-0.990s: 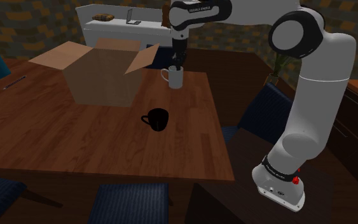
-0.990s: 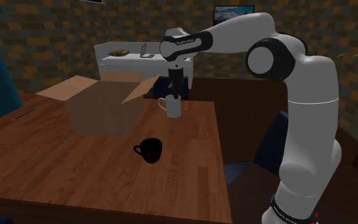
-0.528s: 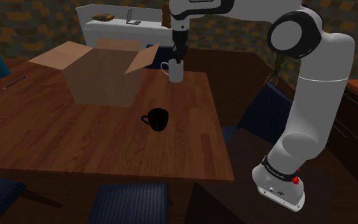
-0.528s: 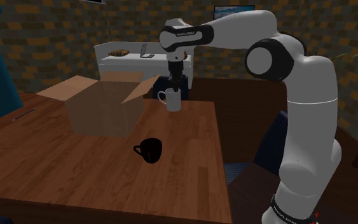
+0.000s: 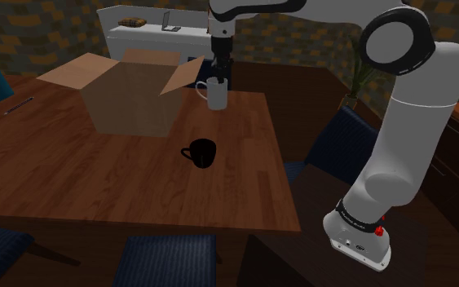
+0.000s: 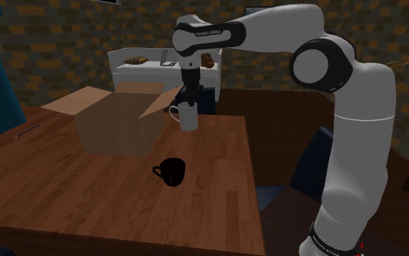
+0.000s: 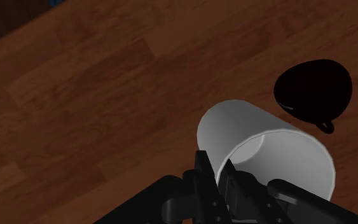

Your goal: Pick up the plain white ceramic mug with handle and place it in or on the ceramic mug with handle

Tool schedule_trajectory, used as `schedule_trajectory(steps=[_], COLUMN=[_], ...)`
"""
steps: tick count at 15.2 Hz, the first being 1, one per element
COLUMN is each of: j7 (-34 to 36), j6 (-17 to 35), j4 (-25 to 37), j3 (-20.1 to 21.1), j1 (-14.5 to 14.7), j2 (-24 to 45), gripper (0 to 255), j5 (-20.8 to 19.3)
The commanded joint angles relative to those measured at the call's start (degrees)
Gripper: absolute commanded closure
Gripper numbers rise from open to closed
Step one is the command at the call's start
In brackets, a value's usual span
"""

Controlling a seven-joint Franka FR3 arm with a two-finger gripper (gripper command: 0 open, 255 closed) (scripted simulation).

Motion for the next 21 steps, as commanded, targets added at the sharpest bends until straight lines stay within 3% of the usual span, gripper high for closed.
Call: schedule_trajectory(steps=[1,13,21], j7=[2.4,17.4,17.2], j6=[-0.1,-2.5,3.9], j4=[-0.8,0.5,-6.6], j3=[0.9,7.1,7.0], j1=[1.4,10.3,10.2], j2=[-0.9,-2.2,-2.8], gripper=[255,255,255], j5=[0.0,-0.1,0.1])
